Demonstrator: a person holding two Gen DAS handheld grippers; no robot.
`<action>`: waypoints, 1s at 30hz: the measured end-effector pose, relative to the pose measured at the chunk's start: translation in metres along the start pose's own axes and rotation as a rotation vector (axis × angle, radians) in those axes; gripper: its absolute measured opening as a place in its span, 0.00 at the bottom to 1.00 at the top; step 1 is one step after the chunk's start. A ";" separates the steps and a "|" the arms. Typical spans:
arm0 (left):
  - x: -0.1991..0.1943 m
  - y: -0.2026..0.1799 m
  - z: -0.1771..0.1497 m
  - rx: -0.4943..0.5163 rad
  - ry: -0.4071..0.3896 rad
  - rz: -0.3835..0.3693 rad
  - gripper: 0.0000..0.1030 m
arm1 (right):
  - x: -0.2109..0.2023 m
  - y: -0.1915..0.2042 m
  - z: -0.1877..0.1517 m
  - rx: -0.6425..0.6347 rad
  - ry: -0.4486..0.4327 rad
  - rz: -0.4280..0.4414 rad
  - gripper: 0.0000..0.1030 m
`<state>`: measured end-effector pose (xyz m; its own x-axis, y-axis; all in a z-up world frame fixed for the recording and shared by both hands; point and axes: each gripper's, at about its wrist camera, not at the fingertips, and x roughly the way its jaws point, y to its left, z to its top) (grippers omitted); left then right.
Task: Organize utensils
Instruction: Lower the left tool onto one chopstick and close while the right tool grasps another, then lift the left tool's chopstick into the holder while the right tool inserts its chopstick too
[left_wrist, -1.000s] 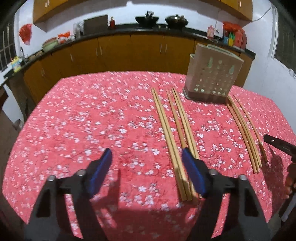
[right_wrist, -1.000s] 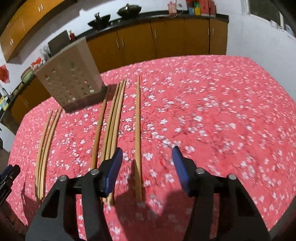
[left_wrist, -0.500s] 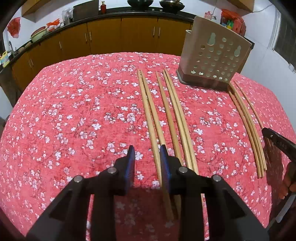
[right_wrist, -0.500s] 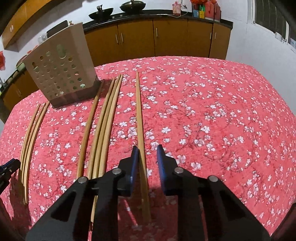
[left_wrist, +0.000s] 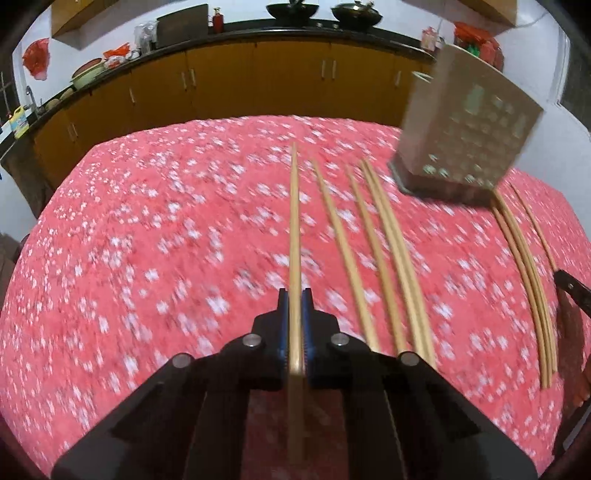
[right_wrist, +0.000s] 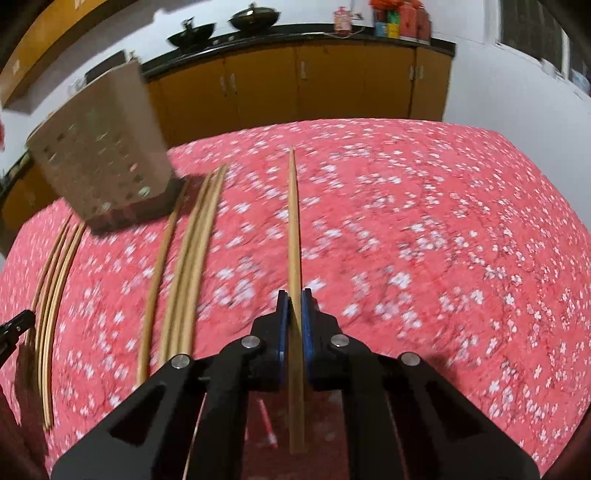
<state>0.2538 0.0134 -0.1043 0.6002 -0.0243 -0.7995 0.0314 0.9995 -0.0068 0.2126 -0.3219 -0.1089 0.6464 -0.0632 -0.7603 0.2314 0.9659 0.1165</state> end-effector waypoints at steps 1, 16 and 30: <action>0.002 0.002 0.002 -0.002 -0.004 -0.005 0.08 | -0.001 -0.002 -0.001 0.000 -0.006 0.001 0.08; -0.021 0.013 -0.029 0.012 -0.033 -0.056 0.12 | -0.022 0.002 -0.021 -0.020 -0.007 0.011 0.08; -0.065 0.028 -0.020 0.008 -0.092 -0.044 0.08 | -0.076 -0.006 -0.004 -0.015 -0.125 0.046 0.08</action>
<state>0.1996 0.0436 -0.0648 0.6686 -0.0700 -0.7403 0.0654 0.9972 -0.0352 0.1593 -0.3223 -0.0544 0.7420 -0.0486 -0.6686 0.1889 0.9721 0.1390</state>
